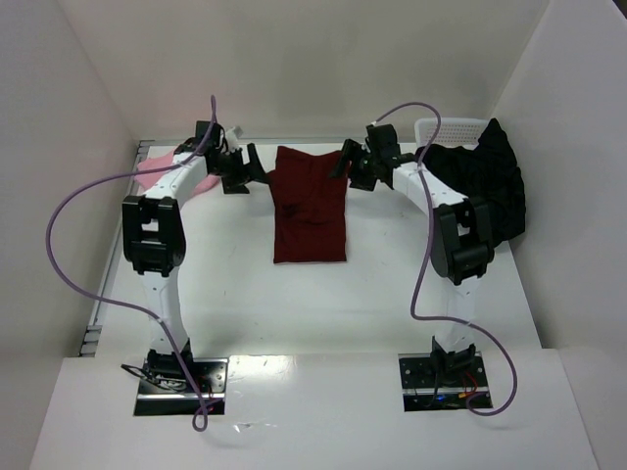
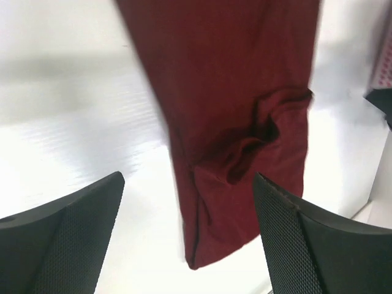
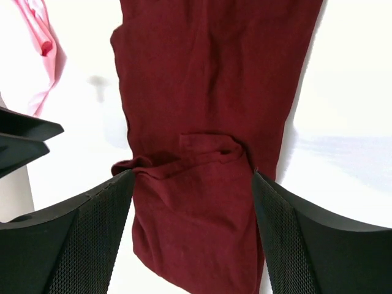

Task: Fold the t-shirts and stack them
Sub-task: Fold the folded rectangular tshirt in 1/3 of the way

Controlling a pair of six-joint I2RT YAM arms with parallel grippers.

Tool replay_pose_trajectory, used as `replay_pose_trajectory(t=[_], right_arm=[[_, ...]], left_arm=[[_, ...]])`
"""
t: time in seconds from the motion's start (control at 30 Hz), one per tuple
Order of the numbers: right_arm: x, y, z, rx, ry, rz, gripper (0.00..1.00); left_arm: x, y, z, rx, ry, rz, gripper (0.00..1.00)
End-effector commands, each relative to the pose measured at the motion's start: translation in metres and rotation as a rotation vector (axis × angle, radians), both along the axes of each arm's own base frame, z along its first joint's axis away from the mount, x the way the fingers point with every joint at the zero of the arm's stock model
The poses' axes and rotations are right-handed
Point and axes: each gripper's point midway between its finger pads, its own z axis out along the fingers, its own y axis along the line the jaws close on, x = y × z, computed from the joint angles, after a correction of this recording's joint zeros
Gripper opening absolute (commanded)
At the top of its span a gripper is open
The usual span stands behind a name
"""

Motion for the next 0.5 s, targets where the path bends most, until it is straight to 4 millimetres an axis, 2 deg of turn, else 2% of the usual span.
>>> replay_pose_trajectory(t=[0.0,0.03,0.07,0.1,0.13,0.2,0.23,0.27,0.3,0.33,0.4,0.47], right_arm=[[-0.009,-0.001,0.024,0.014,-0.069,0.016,0.83],[-0.022,-0.005,0.005,0.002,-0.028,0.016,0.79],[-0.027,-0.006,0.011,0.015,-0.040,0.009,0.75],[-0.034,-0.006,0.007,0.026,-0.026,0.012,0.66],[-0.046,-0.009,-0.009,0.022,0.012,0.006,0.62],[-0.054,-0.010,-0.006,0.038,0.003,0.007,0.52],[-0.064,-0.010,-0.015,0.046,0.038,0.005,0.49],[-0.066,-0.011,-0.014,0.058,0.038,-0.004,0.47],[-0.067,-0.011,-0.007,0.064,0.017,-0.004,0.47],[-0.073,-0.010,-0.012,0.060,0.031,-0.011,0.47],[-0.074,-0.012,-0.007,0.063,0.018,-0.028,0.47],[-0.076,-0.008,0.004,0.076,-0.002,-0.023,0.48]], left_arm=[[-0.018,-0.033,0.038,-0.059,-0.109,-0.159,0.93],[-0.025,-0.040,0.040,-0.057,-0.120,-0.195,0.93],[-0.031,-0.046,0.039,-0.051,-0.124,-0.219,0.93],[-0.046,-0.063,0.030,-0.084,-0.100,-0.277,0.87],[-0.053,-0.070,0.032,-0.110,-0.100,-0.304,0.81],[-0.057,-0.079,0.029,-0.150,-0.097,-0.318,0.61],[-0.063,-0.087,0.026,-0.167,-0.077,-0.324,0.52],[-0.071,-0.092,0.018,-0.171,-0.046,-0.330,0.38],[-0.069,-0.091,0.015,-0.161,-0.052,-0.323,0.34],[-0.070,-0.093,0.011,-0.150,-0.046,-0.313,0.31],[-0.072,-0.092,0.004,-0.145,-0.027,-0.295,0.28],[-0.072,-0.092,-0.005,-0.147,0.000,-0.288,0.25]])
